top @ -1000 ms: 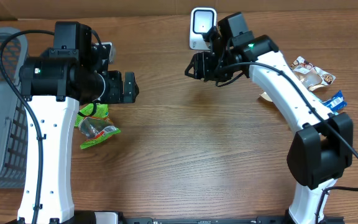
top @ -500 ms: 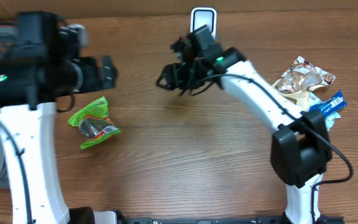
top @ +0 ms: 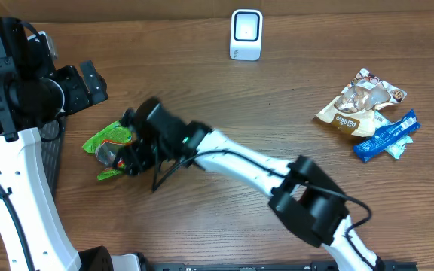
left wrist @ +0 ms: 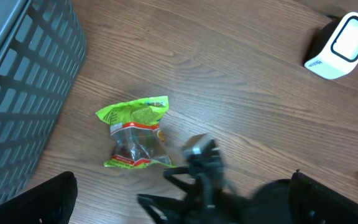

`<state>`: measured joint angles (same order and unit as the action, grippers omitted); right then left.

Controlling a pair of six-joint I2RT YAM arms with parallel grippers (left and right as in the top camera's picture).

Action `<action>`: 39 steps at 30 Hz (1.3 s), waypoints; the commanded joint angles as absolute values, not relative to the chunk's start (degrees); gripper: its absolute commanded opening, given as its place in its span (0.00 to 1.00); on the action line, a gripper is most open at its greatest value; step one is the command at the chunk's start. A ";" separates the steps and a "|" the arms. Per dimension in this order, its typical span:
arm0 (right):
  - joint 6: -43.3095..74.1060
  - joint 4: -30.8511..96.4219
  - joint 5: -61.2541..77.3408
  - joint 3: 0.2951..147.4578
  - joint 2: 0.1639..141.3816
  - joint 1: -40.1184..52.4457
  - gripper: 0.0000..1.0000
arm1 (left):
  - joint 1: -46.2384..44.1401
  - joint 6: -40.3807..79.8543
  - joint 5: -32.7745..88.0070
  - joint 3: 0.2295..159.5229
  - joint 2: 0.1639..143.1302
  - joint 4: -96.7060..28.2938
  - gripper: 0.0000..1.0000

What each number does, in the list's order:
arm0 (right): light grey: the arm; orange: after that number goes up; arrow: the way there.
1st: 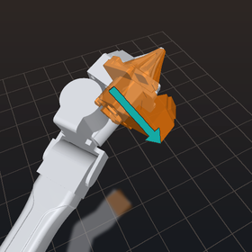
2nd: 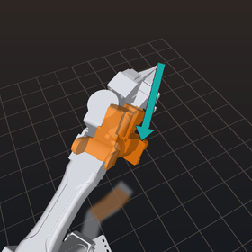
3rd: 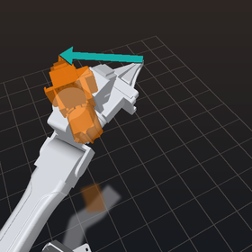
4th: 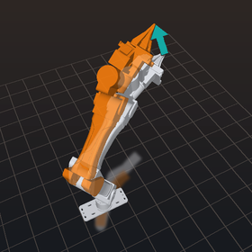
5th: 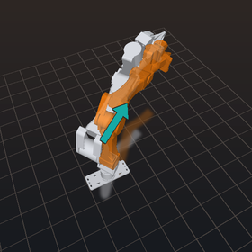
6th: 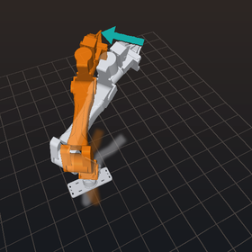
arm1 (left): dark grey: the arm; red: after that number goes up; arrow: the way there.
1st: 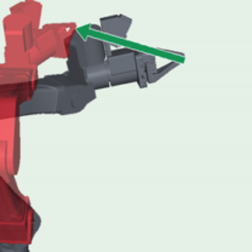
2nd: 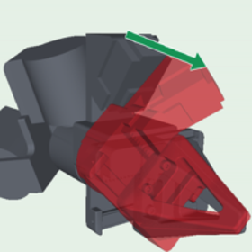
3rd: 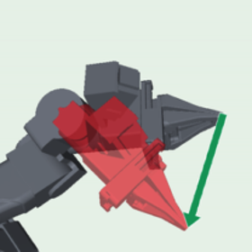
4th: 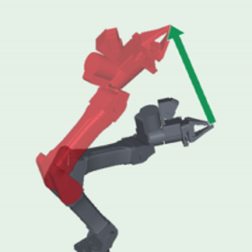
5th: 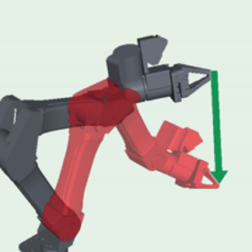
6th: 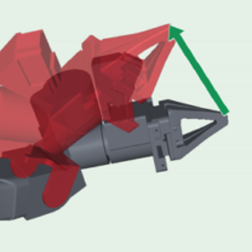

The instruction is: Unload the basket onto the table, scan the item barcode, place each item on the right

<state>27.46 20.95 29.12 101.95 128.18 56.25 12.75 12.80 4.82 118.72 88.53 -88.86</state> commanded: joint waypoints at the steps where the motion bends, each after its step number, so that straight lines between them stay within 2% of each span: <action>1: 33.87 20.21 23.99 102.32 129.95 55.77 0.68 | 12.73 13.98 4.43 118.96 88.86 -89.36 1.00; 9: 38.83 18.55 23.62 102.32 131.83 54.70 0.71 | 12.73 13.98 4.45 118.96 89.73 -89.45 1.00; 23: 36.40 16.29 18.24 102.32 136.59 53.91 0.71 | 12.56 13.98 4.45 118.96 99.00 -89.91 1.00; 37: 34.09 4.71 16.05 102.35 137.45 52.75 0.73 | 12.19 13.72 3.84 118.96 107.81 -88.97 1.00; 38: 34.09 3.97 15.84 102.35 137.45 52.58 0.73 | 12.19 13.72 3.81 118.96 107.81 -88.71 1.00; 39: 34.09 3.25 15.40 102.35 137.47 52.47 0.66 | 12.19 13.74 3.84 118.96 107.83 -88.51 1.00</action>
